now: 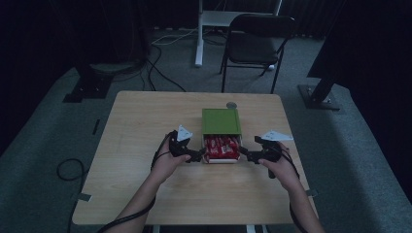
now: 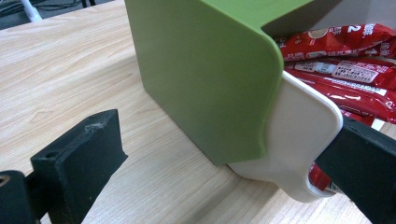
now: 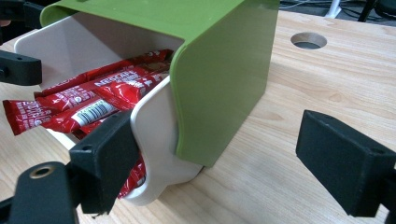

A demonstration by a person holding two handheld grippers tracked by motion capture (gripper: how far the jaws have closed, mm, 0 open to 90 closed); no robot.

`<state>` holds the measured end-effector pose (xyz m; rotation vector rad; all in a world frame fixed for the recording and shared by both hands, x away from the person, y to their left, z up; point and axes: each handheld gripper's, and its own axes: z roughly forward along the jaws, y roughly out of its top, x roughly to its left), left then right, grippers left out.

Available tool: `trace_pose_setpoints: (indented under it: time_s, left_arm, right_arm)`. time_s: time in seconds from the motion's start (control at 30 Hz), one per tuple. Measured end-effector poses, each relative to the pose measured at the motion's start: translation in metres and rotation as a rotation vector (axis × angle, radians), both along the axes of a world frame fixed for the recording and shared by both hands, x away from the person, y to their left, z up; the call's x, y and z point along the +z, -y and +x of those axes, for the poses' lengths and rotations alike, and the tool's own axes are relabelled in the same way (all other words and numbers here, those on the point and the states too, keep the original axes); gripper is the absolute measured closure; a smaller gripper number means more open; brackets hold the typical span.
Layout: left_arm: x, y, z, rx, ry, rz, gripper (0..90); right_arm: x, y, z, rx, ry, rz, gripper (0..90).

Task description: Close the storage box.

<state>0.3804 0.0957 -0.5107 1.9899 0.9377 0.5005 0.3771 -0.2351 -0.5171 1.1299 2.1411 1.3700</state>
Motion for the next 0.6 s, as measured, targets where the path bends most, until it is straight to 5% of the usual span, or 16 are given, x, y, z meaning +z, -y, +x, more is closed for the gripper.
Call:
trace_pose_setpoints:
  time_s: [0.6]
  left_arm:
    - [0.001,0.001,0.012,0.01,-0.002,0.007,3.0]
  right_arm:
    - [0.001,-0.002,0.012,-0.02,0.001,-0.003,12.8]
